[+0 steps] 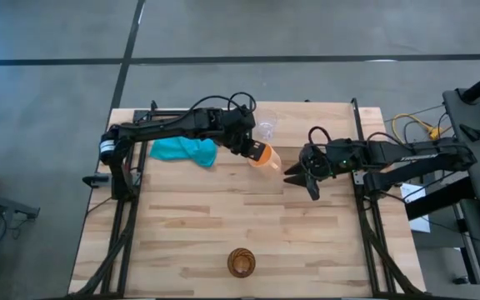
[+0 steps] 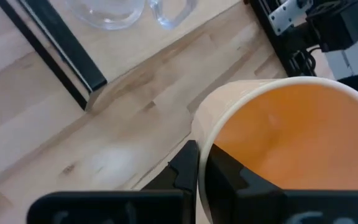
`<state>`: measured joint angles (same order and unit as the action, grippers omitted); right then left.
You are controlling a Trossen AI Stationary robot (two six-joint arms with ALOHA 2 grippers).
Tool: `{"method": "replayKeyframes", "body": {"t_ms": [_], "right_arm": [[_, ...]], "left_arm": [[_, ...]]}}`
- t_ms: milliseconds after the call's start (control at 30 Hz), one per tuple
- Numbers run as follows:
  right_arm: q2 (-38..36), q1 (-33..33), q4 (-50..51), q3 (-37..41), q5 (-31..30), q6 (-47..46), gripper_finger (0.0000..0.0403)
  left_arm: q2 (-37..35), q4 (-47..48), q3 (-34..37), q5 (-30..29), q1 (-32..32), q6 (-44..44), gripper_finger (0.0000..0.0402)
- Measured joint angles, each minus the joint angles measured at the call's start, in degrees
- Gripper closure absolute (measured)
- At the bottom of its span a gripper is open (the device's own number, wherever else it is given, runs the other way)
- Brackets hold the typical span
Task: Stack small to large cups/mugs on shelf
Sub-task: Put the orange mug on the shelf
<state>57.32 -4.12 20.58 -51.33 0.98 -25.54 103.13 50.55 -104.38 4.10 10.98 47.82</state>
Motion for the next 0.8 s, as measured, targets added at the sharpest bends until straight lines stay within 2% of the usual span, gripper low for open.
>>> {"method": "replayKeyframes", "body": {"t_ms": [200, 500, 800], "right_arm": [[2.6, 0.0, -0.1, 0.0, -3.9, 3.0, 0.0266], [7.7, -0.1, -0.2, 0.0, -4.2, 2.3, 0.0266], [4.2, 0.0, -0.3, 0.0, -4.6, 1.6, 0.0266]], "left_arm": [[0.0, 0.5, 0.4, 0.1, 0.1, 1.4, 0.0400], [0.0, 0.7, 2.7, -0.1, 0.1, 2.5, 0.0400], [0.0, 1.7, 3.0, 1.8, 0.4, 3.0, 0.0400]]}}
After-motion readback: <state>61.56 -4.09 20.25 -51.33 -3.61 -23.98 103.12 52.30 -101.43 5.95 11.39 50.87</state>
